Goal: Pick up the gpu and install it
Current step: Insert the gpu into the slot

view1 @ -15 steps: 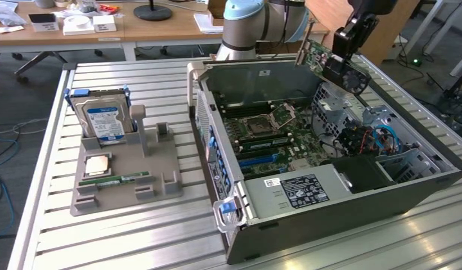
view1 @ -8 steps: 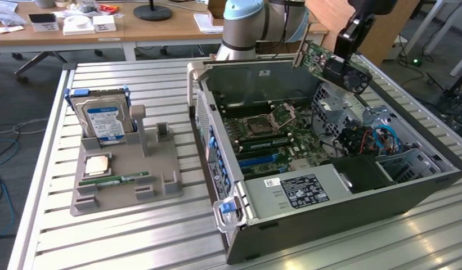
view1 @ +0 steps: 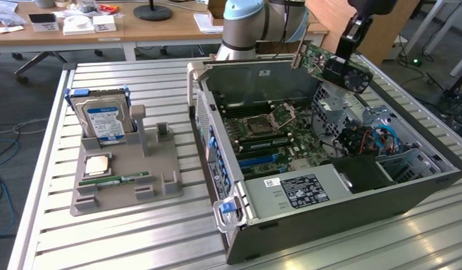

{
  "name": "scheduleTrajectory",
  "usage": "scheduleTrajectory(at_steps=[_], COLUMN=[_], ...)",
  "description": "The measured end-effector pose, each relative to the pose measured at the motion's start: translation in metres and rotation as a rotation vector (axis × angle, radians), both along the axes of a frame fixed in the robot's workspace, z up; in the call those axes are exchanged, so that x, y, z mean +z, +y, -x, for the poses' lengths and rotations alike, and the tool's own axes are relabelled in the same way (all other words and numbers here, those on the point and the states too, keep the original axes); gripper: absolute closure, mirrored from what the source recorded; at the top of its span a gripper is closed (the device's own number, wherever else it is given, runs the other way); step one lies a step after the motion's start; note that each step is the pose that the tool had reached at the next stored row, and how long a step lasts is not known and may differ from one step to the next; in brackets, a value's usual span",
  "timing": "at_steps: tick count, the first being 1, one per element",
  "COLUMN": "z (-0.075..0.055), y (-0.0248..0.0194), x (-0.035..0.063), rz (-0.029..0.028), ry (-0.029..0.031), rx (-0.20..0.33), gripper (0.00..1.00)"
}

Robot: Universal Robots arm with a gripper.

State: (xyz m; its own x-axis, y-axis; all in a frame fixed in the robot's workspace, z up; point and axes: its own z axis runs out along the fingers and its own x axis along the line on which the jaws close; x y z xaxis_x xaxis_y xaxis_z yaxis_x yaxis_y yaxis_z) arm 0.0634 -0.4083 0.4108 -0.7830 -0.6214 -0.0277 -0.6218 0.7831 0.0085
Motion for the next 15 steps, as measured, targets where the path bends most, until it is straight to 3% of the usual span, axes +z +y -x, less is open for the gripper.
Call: scheduleTrajectory(at_steps=[9, 15], z=[0.0000, 0.0001], y=[0.0000, 0.0000], x=[0.0000, 0.0000], rz=[0.0040, 0.0040], ry=[0.0000, 0.0000], rx=[0.081, 0.085], gripper=[0.74, 0.74])
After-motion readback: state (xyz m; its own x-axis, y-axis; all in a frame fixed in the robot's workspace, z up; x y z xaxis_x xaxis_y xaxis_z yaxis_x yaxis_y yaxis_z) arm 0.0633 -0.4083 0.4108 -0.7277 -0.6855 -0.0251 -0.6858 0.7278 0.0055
